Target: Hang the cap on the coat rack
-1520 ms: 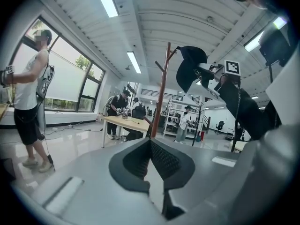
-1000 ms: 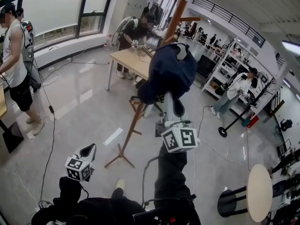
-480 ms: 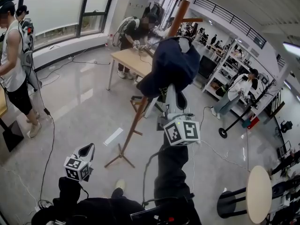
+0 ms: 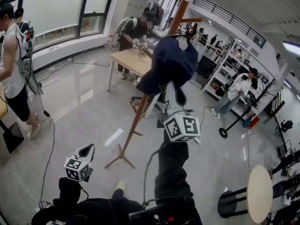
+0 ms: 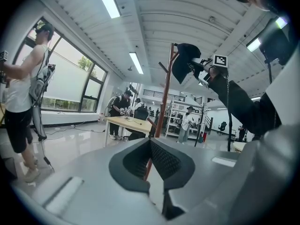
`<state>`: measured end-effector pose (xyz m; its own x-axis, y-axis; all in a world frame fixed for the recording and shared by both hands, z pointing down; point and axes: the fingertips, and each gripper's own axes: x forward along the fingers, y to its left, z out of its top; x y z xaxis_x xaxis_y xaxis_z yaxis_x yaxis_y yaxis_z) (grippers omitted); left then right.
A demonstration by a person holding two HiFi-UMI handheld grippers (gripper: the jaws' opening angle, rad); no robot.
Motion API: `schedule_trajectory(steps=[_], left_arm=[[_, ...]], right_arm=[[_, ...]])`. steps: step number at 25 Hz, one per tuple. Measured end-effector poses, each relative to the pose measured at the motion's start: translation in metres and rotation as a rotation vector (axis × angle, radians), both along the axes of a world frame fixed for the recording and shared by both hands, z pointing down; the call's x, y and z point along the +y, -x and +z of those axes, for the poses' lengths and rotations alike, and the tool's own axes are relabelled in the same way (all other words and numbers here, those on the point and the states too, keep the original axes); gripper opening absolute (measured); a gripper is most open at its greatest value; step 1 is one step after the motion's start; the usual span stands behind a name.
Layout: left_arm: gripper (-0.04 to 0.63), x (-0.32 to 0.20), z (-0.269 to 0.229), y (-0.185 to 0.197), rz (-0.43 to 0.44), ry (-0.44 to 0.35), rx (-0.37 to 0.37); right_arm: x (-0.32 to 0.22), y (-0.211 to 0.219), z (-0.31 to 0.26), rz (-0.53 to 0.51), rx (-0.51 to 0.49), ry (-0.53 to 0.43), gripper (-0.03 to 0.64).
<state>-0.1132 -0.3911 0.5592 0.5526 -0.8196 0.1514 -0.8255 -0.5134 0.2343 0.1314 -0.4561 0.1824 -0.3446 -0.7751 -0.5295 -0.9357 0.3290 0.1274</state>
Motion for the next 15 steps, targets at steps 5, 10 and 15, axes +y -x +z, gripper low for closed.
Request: schedule_trajectory(steps=[5,10,15], left_arm=[[0.0,-0.004,0.003,-0.001,0.001,0.007,0.002],[0.0,-0.009,0.004,-0.002,0.006,0.003,-0.002],[0.0,-0.012,0.008,0.003,-0.001,0.014,-0.002]], right_arm=[[-0.005,-0.001,0.005,0.0,-0.001,0.01,0.009],[-0.011,-0.003,0.005,-0.001,-0.009,0.01,0.009],[-0.02,-0.002,0.01,-0.003,-0.017,0.029,0.009]])
